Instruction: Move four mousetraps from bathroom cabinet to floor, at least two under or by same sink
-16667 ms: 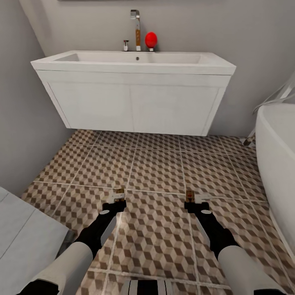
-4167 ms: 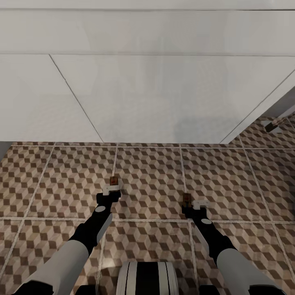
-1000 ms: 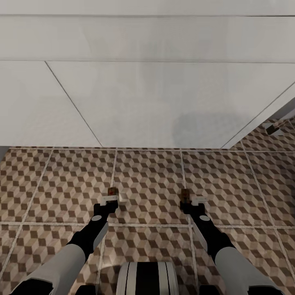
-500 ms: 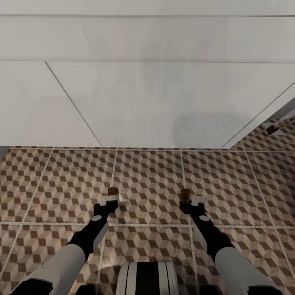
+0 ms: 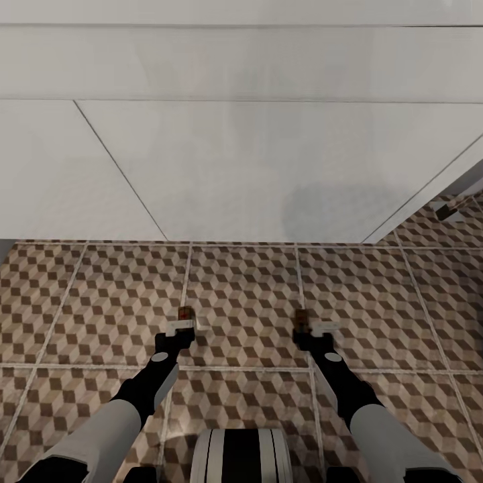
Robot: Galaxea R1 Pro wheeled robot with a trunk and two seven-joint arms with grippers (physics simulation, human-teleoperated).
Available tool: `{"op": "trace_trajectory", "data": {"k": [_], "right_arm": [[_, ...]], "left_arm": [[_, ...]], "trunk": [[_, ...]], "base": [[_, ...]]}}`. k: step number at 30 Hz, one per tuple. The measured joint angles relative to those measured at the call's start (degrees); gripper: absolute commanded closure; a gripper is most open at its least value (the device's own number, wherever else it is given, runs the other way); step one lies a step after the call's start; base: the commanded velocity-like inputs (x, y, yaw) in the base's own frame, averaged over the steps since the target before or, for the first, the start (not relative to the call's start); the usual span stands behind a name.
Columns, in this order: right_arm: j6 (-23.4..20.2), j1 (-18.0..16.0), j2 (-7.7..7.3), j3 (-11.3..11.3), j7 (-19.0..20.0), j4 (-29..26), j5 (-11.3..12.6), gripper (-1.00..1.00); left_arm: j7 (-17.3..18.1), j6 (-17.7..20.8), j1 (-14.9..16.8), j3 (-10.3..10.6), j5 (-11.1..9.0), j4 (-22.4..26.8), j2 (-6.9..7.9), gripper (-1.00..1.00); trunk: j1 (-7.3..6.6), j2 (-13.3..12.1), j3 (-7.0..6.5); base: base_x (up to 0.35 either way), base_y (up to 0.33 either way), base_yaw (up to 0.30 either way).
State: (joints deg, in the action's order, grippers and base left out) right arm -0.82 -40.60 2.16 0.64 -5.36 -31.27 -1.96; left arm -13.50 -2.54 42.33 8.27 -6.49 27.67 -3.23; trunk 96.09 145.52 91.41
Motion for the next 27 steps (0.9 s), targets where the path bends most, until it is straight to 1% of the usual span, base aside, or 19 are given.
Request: {"op": "trace_trajectory", "data": {"k": [3,9,19,27], "right_arm": [[-0.1,0.0,0.64,0.0,0.0,0.0,-0.1,1.0],[-0.2,0.0,0.94,0.0,0.0,0.0,-0.2,1.0],[0.0,0.0,1.04,0.1,0.1,-0.1,-0.2,1.0],[0.2,0.0,1.0,0.1,0.1,-0.1,-0.3,1.0]], "left_arm": [[0.0,0.0,0.0,0.0,0.1,0.0,-0.05,1.0],[0.0,0.0,0.0,0.0,0.0,0.0,-0.01,1.0],[0.0,-0.1,0.0,0.0,0.0,0.1,0.02,1.0],[0.0,-0.1,0.0,0.0,0.0,0.2,0.02,1.0]], "trunk": [[0.0,0.0,0.0],[-0.01,0.0,0.0],[-0.03,0.0,0.0],[0.0,0.0,0.0]], "base": [[0.0,0.0,0.0],[0.033,0.0,0.0],[0.239,0.0,0.0],[0.062,0.0,0.0]]}}
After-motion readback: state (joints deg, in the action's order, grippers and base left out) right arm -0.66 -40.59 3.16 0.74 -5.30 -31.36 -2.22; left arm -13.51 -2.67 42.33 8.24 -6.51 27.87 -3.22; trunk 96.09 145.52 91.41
